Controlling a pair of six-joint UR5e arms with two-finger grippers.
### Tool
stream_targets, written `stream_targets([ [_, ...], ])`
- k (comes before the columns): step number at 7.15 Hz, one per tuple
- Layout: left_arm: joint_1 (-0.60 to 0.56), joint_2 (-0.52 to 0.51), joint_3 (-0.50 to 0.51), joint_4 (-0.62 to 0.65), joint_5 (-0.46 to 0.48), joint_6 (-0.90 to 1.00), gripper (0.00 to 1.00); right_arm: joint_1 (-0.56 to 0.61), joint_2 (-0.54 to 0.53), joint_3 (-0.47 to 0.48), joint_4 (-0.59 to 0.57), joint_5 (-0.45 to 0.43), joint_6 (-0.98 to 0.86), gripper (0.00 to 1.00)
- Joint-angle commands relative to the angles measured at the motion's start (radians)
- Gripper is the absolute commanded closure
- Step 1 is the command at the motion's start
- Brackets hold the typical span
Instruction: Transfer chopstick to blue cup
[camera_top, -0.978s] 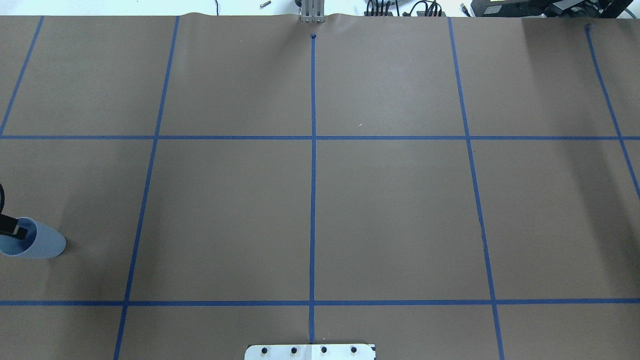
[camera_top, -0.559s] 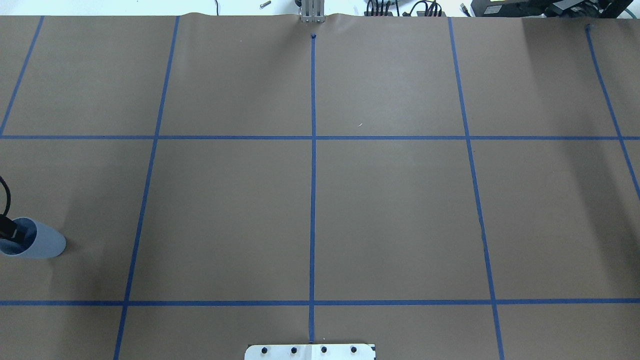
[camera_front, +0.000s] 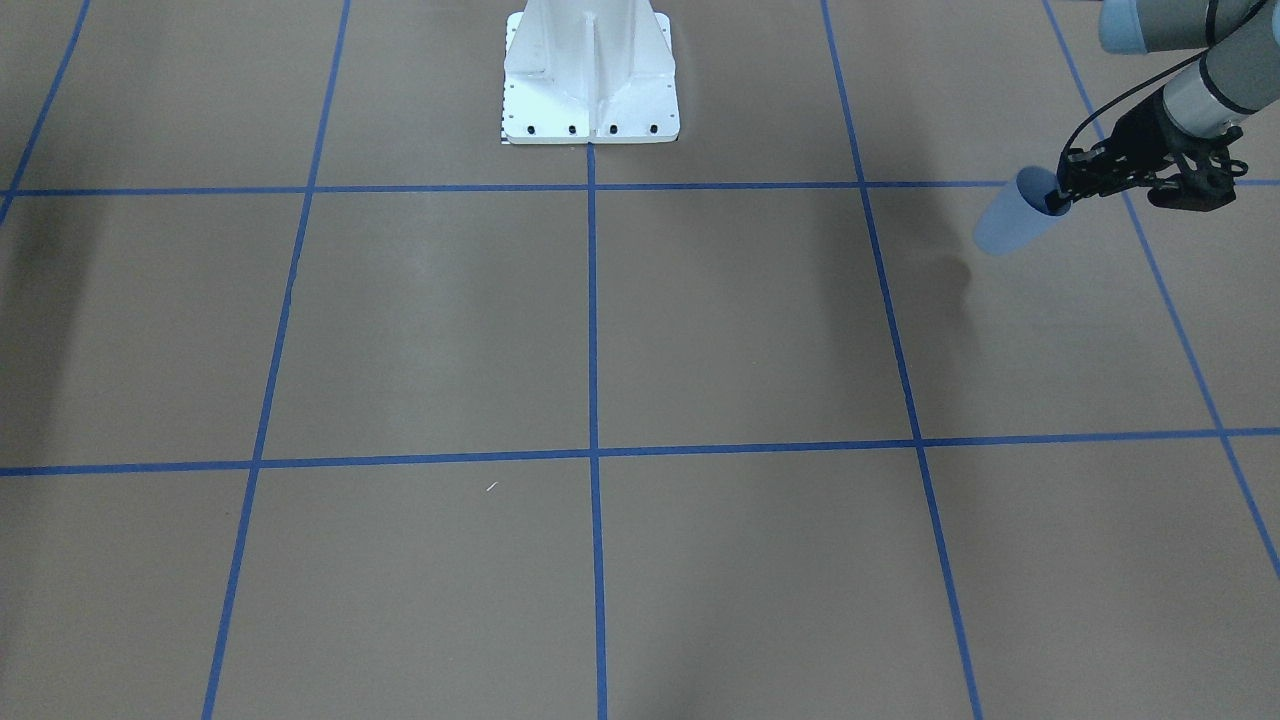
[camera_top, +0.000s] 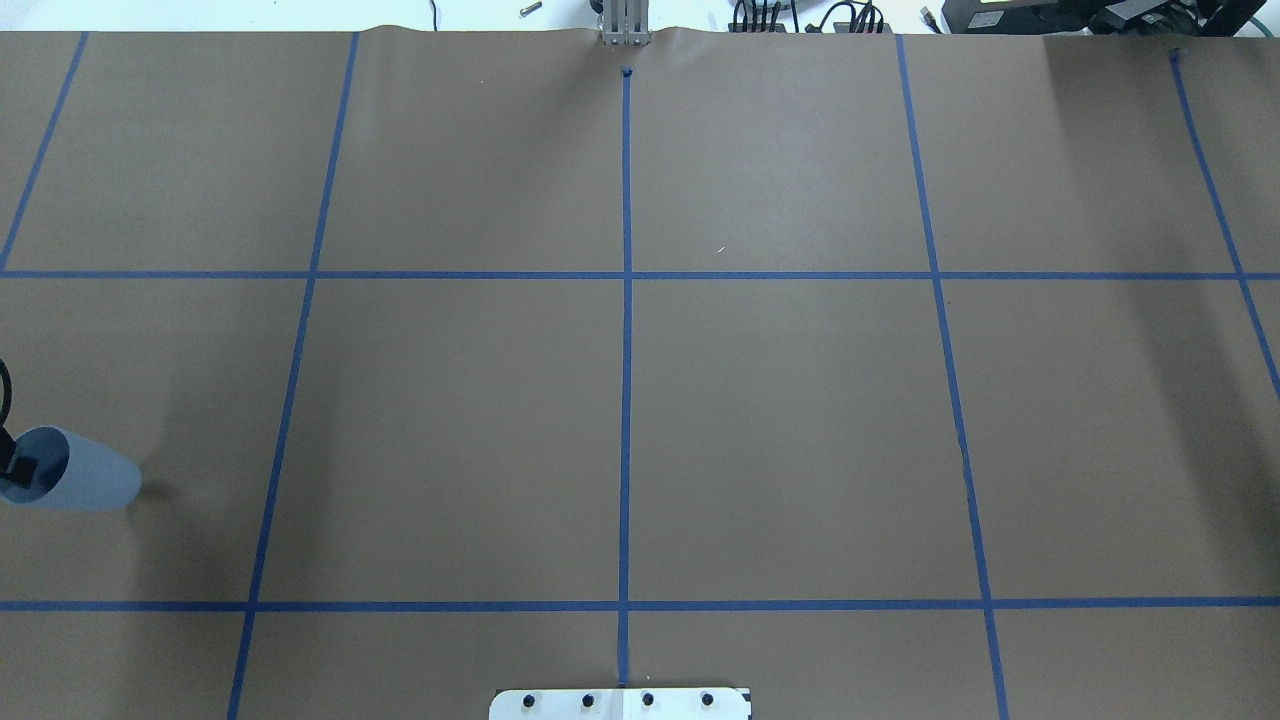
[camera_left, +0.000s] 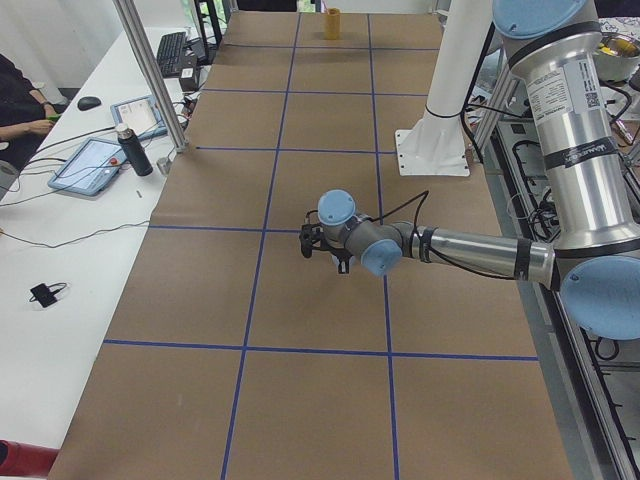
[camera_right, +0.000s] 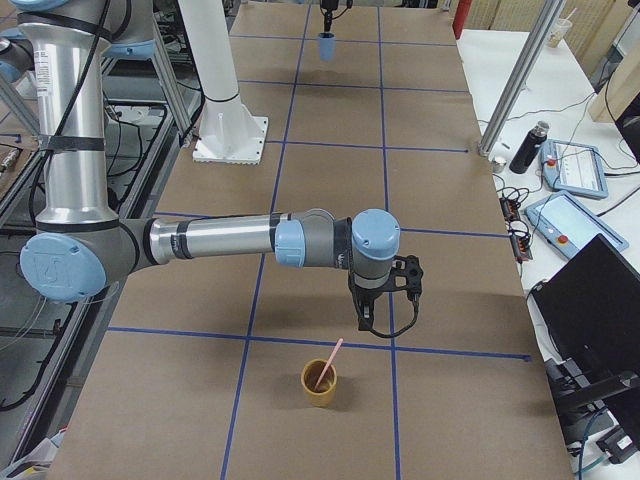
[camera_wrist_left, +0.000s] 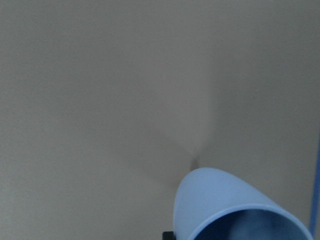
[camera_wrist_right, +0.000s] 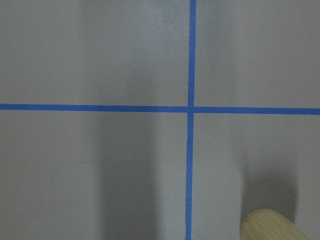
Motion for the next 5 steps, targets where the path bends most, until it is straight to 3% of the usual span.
stream_targets([
  [1,-0.013,-0.253,-0.041,0.208,-0.024,-0.164,1.00,0.000,0.001,0.001,0.000,0.001,0.000,0.00],
  [3,0.025,-0.648,-0.018,0.593,-0.013,-0.237,1.00,0.000,0.001,0.006,0.000,0.000,0.000,0.00],
  [4,0.071,-0.776,0.023,0.683,0.071,-0.272,1.00,0.000,0.001,0.007,0.000,0.001,0.000,0.00],
  [5,0.163,-0.873,0.104,0.681,0.137,-0.377,1.00,0.000,0.001,0.007,0.000,0.002,0.000,0.00],
])
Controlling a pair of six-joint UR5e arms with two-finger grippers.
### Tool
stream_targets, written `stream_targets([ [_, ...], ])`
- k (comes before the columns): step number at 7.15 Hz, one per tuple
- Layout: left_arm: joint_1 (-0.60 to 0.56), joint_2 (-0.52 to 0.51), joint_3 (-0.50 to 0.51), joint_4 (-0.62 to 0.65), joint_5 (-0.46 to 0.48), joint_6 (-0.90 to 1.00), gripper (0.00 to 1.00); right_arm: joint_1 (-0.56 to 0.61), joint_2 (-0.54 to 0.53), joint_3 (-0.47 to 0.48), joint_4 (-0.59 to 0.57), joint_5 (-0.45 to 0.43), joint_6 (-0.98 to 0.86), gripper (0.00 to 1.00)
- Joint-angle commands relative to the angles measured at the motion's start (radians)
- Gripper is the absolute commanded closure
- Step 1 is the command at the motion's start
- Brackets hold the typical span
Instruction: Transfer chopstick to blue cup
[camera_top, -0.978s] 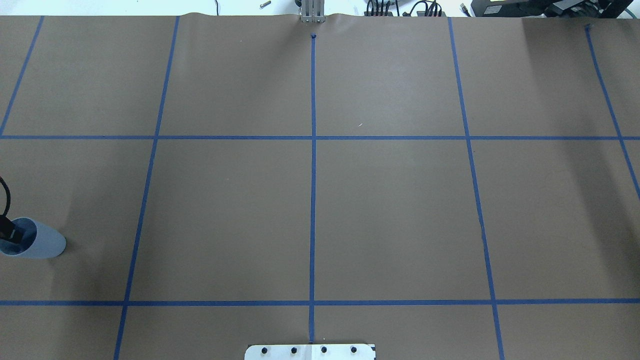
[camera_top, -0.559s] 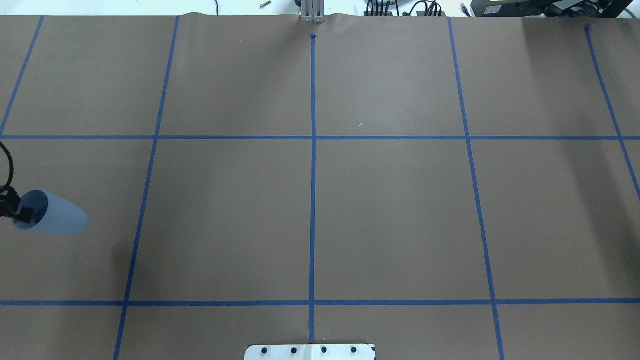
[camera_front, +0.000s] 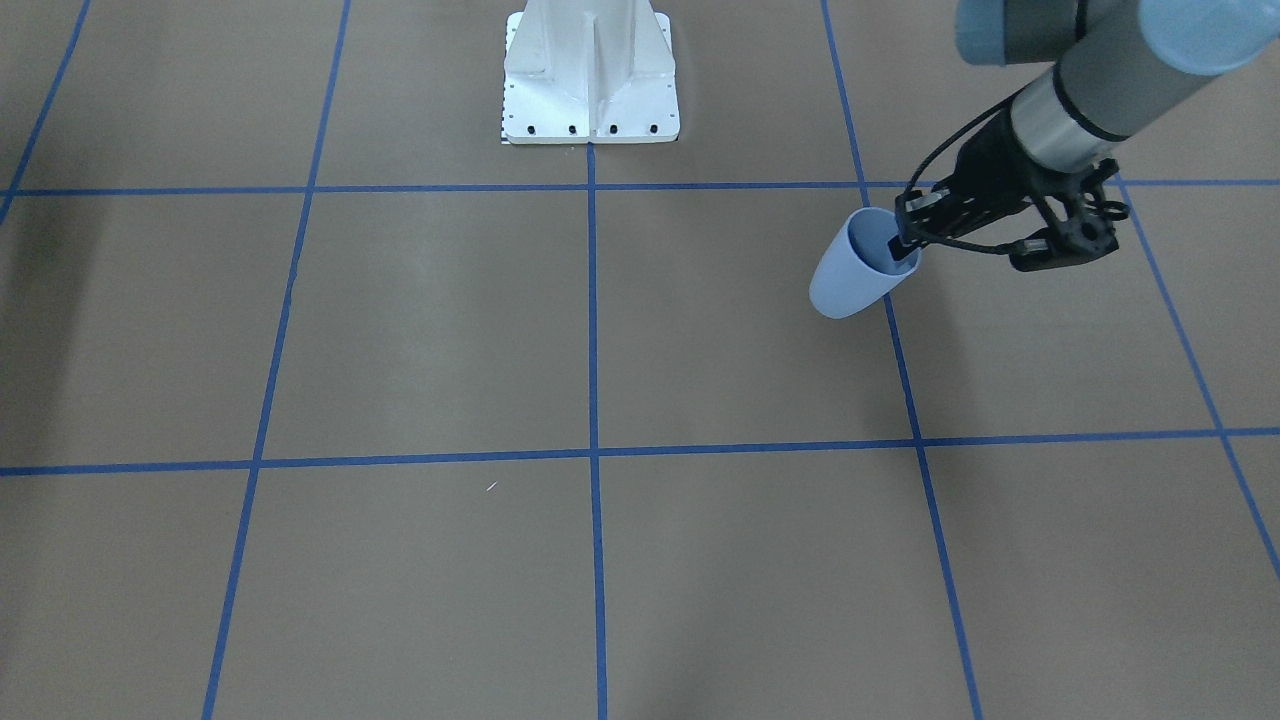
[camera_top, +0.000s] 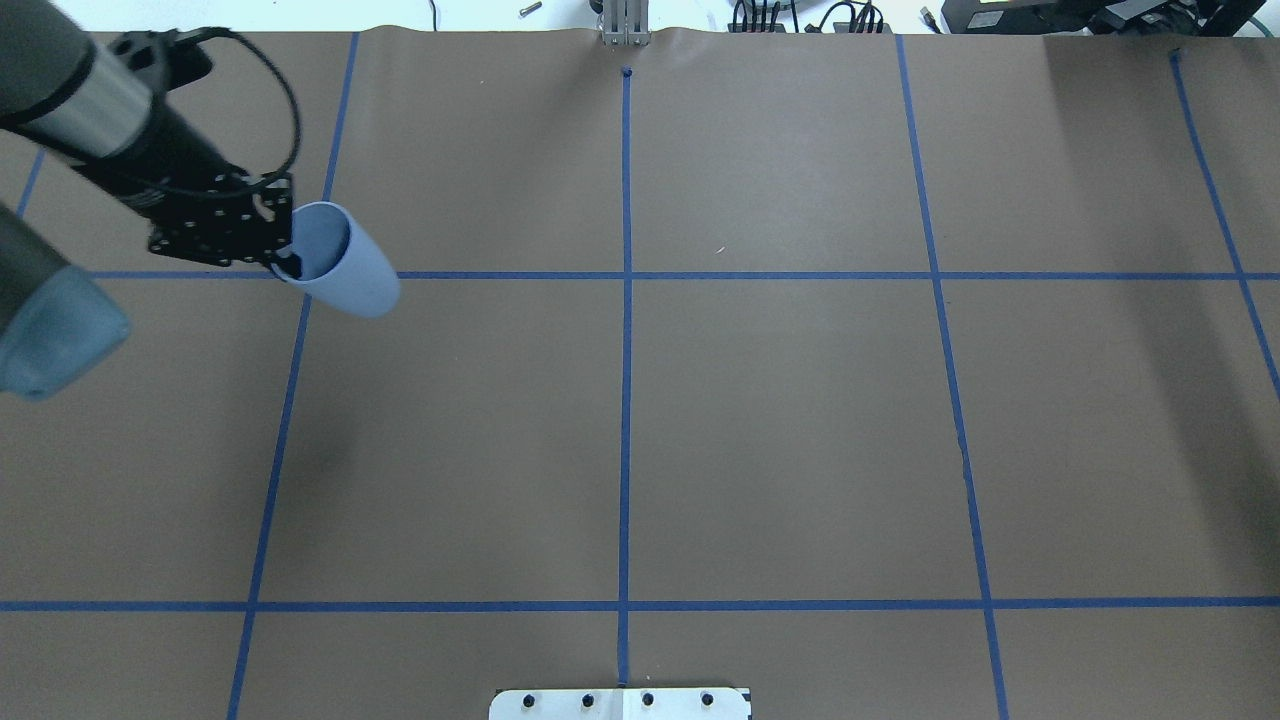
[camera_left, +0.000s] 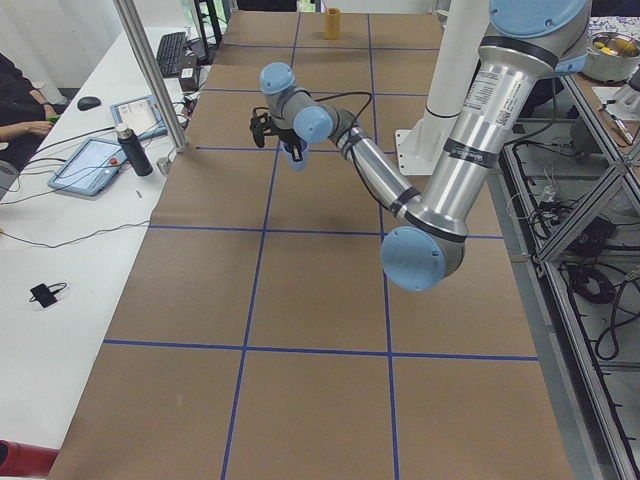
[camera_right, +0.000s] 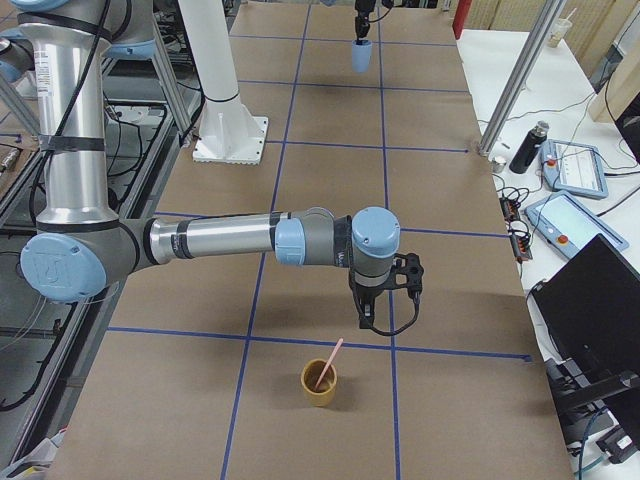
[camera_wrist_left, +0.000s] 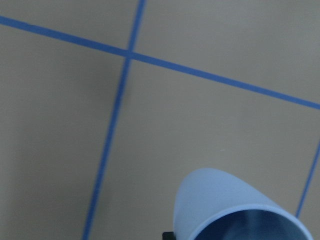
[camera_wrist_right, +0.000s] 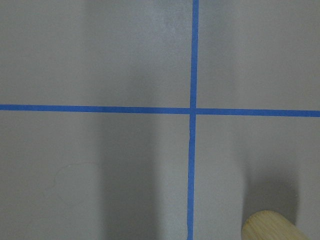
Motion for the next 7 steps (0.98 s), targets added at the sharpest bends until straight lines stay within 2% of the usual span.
stream_targets([
  [1,0.138,-0.228,0.162,0.045,0.136,-0.156,1.00,0.000,0.000,0.001,0.000,0.002,0.000,0.00],
  [2,0.180,-0.333,0.281,0.041,0.165,-0.194,1.00,0.000,0.000,0.001,0.000,0.006,0.000,0.00],
  [3,0.214,-0.373,0.377,-0.041,0.181,-0.223,1.00,0.000,-0.002,0.001,0.000,0.013,0.000,0.00],
  [4,0.237,-0.404,0.479,-0.174,0.213,-0.283,1.00,0.000,-0.002,0.001,-0.002,0.017,0.002,0.00],
  [5,0.266,-0.431,0.534,-0.212,0.245,-0.297,1.00,0.000,0.000,-0.001,-0.002,0.016,0.002,0.00],
  [7,0.285,-0.433,0.551,-0.216,0.247,-0.293,1.00,0.000,-0.002,-0.001,-0.002,0.017,0.002,0.00],
])
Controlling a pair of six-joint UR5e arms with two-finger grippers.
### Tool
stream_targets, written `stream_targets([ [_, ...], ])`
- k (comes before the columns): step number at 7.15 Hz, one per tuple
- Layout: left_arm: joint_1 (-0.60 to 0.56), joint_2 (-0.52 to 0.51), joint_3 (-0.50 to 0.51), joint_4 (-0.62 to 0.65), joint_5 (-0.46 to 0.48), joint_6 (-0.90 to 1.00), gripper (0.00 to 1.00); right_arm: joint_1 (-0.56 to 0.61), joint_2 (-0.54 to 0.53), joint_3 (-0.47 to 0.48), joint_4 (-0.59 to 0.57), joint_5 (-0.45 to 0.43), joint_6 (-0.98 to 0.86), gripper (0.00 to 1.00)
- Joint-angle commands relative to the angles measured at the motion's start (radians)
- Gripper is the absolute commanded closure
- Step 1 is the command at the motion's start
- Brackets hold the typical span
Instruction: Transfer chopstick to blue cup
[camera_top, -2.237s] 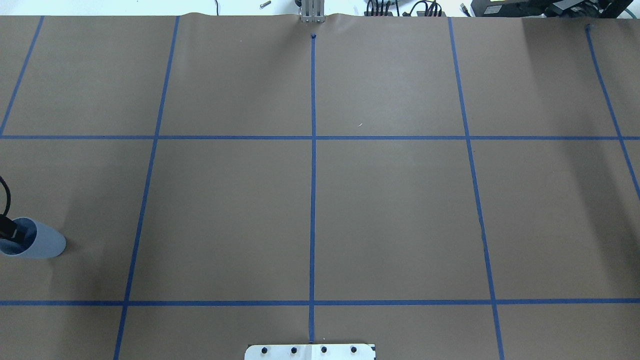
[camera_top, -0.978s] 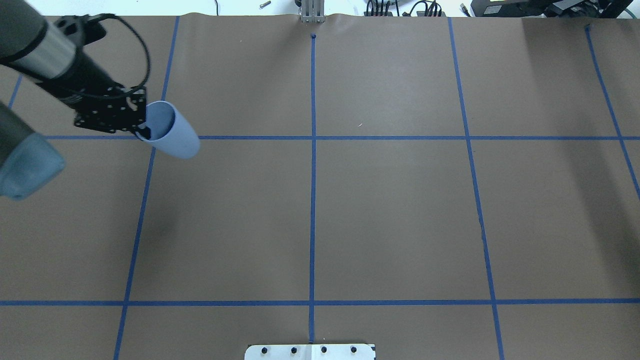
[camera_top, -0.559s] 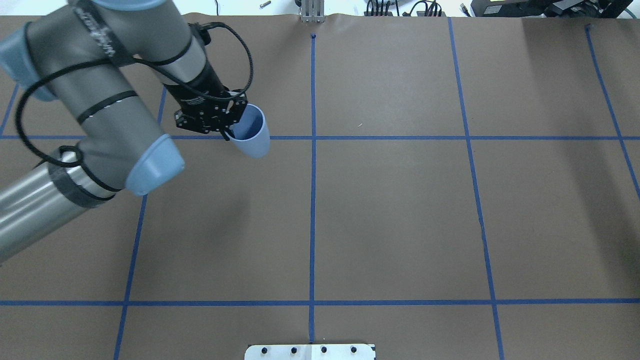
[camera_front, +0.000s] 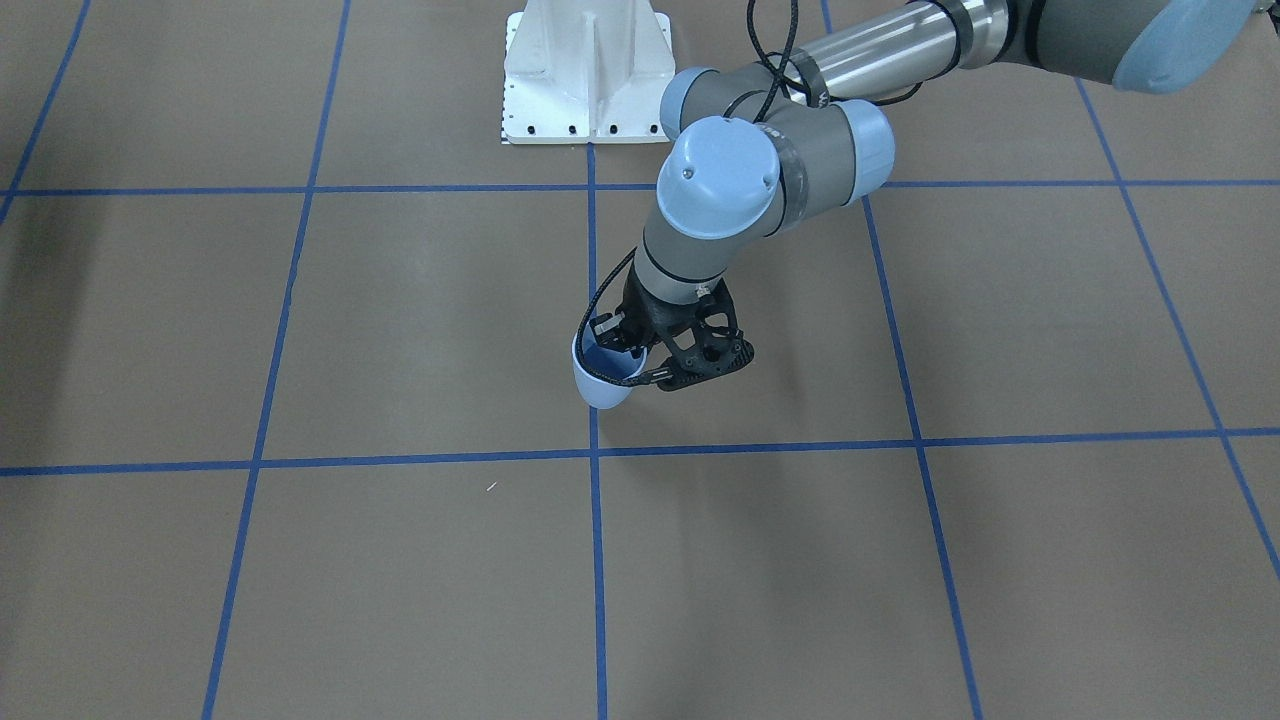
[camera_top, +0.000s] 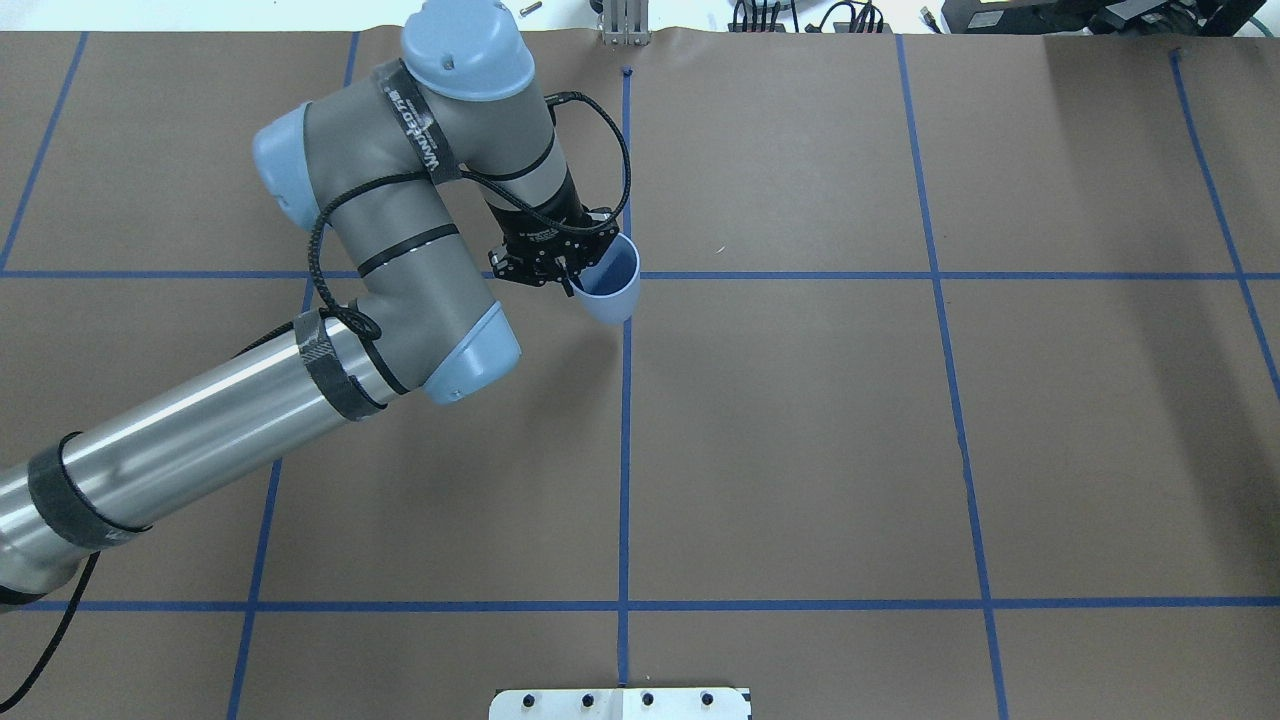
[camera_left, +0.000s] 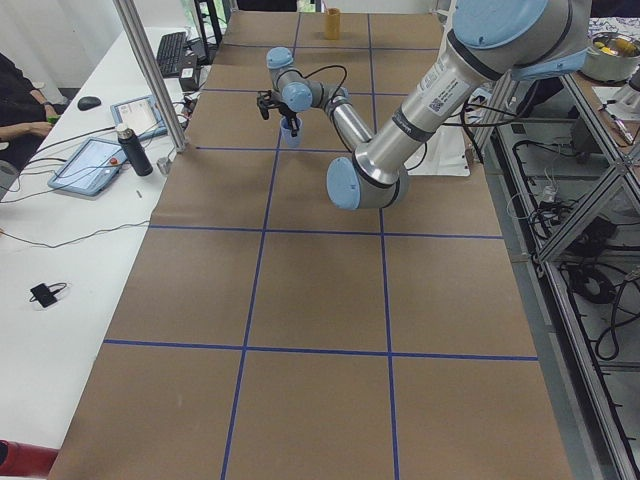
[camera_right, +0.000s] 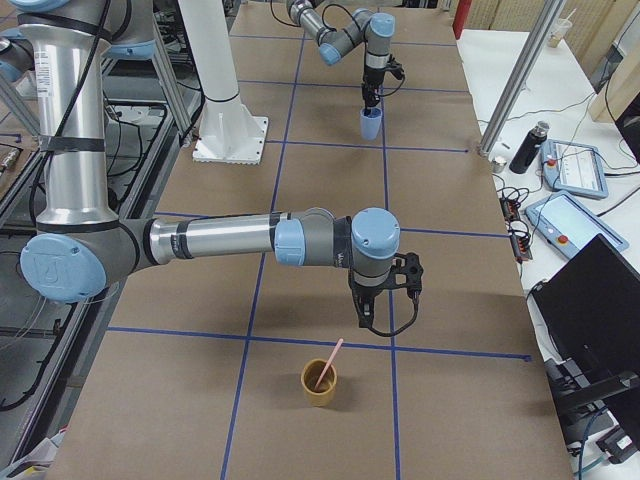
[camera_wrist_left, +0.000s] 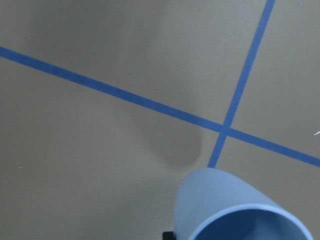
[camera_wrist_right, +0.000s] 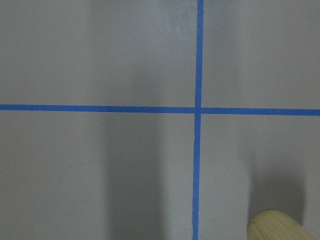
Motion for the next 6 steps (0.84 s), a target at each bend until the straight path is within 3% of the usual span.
stream_targets([
  [1,0.021,-0.006,0.022,-0.011,0.006,0.000,1.00,0.000,0.000,-0.001,0.000,0.001,0.000,0.00],
  [5,0.044,0.001,0.029,-0.039,0.039,0.003,1.00,0.000,0.000,-0.002,0.000,0.002,0.000,0.00],
  [6,0.044,-0.001,0.028,-0.039,0.039,0.003,0.91,0.000,0.000,-0.001,0.000,0.002,0.000,0.00],
])
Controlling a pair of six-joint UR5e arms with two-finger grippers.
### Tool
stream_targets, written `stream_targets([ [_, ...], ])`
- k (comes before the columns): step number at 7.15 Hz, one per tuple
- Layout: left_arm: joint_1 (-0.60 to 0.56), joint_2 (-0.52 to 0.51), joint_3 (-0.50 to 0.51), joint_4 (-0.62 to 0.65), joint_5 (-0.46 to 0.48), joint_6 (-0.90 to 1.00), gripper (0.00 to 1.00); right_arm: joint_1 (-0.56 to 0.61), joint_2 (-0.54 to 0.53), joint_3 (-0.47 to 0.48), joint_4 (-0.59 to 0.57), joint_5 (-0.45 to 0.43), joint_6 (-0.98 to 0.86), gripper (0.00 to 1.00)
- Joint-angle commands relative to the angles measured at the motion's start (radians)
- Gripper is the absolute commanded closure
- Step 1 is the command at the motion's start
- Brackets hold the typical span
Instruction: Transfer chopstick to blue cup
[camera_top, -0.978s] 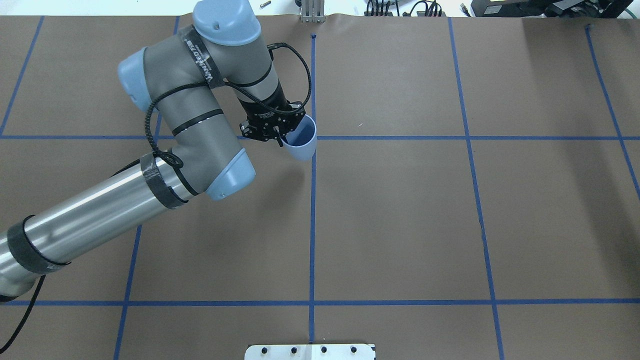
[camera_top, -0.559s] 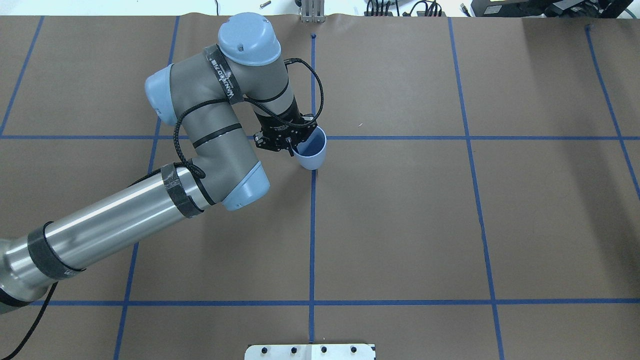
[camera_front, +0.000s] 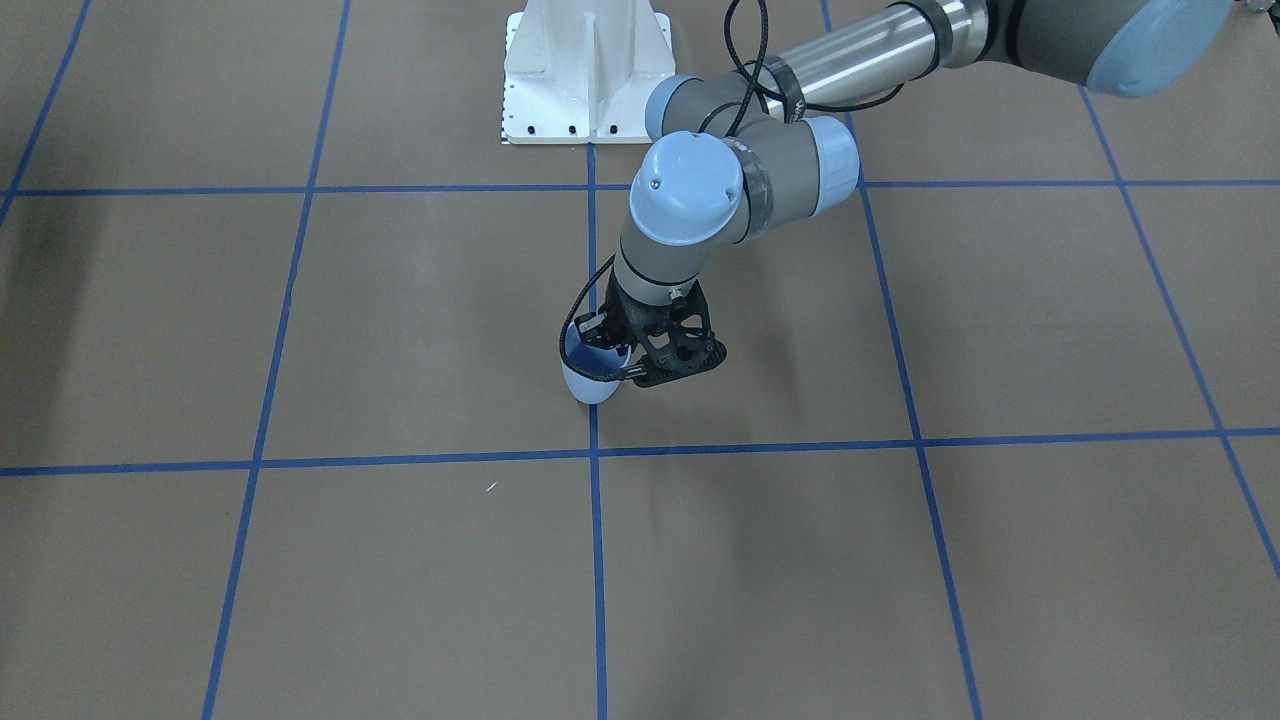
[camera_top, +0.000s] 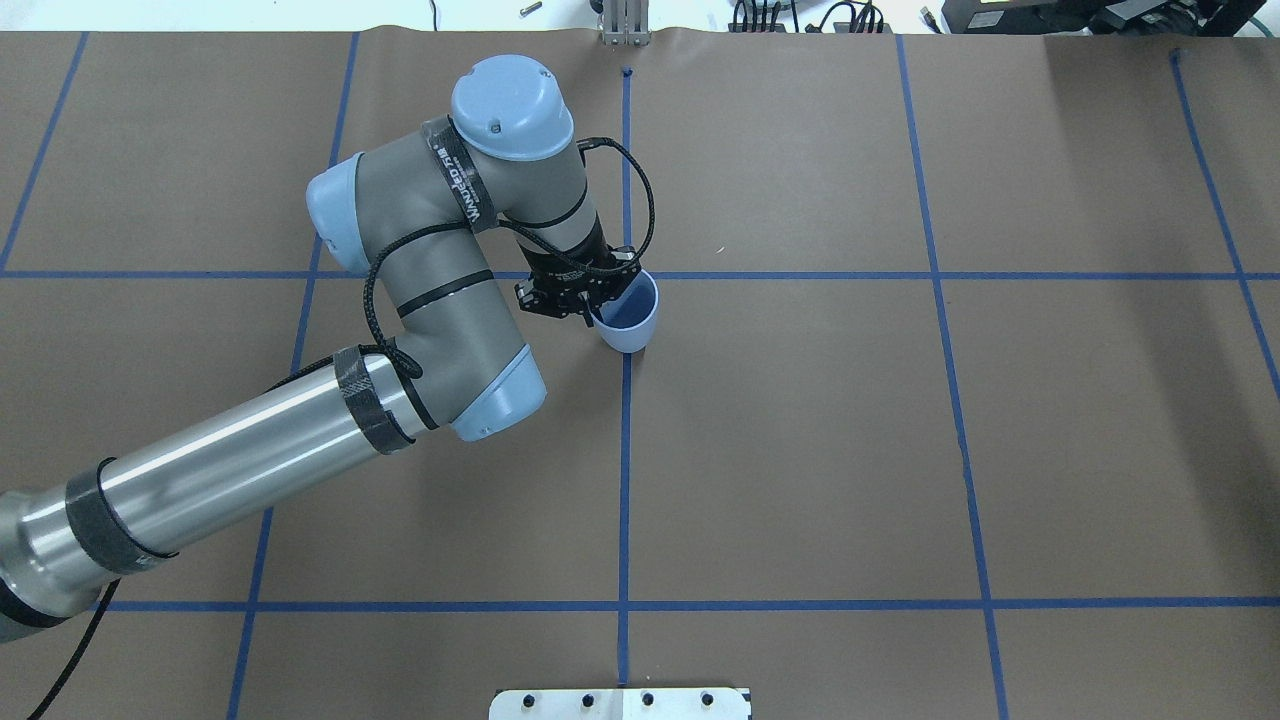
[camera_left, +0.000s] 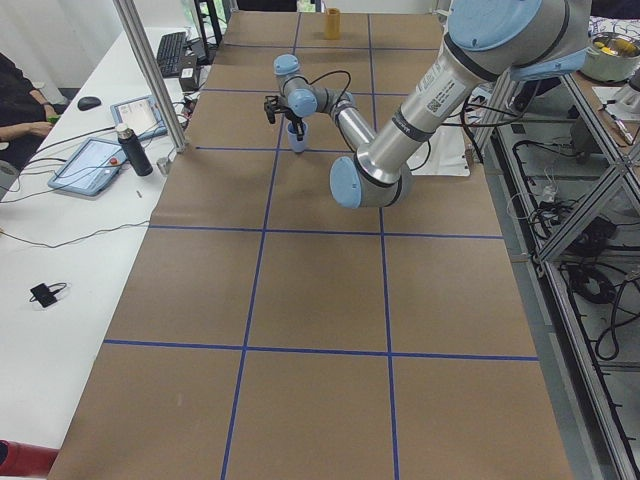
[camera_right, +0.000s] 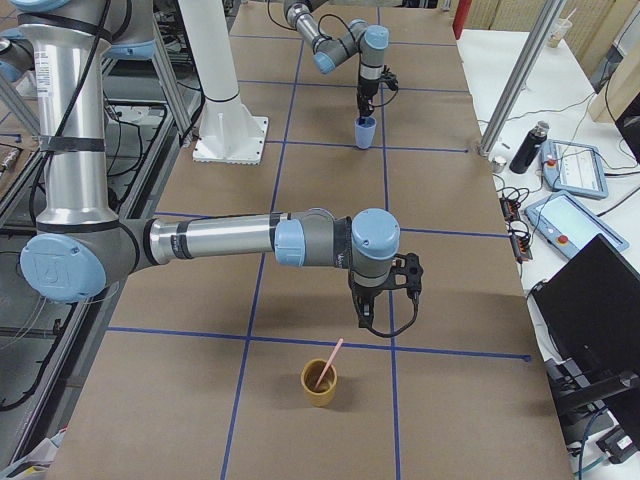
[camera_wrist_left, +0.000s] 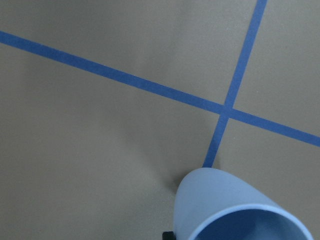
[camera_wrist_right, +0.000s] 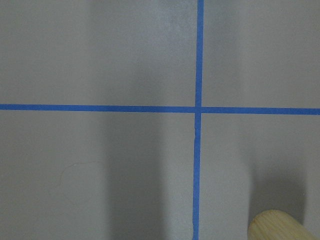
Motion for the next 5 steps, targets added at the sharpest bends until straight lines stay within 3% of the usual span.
stream_targets([
  [1,0.003,0.002,-0.001,-0.003,0.009,0.015,0.24,0.000,0.000,-0.002,0.000,0.000,0.000,0.00],
  [2,0.003,0.001,-0.004,-0.003,0.007,0.029,0.02,0.000,0.000,-0.002,0.000,0.000,0.000,0.00],
  [5,-0.065,0.027,-0.123,0.014,-0.004,0.029,0.02,0.002,0.002,0.016,-0.002,0.000,-0.002,0.00],
])
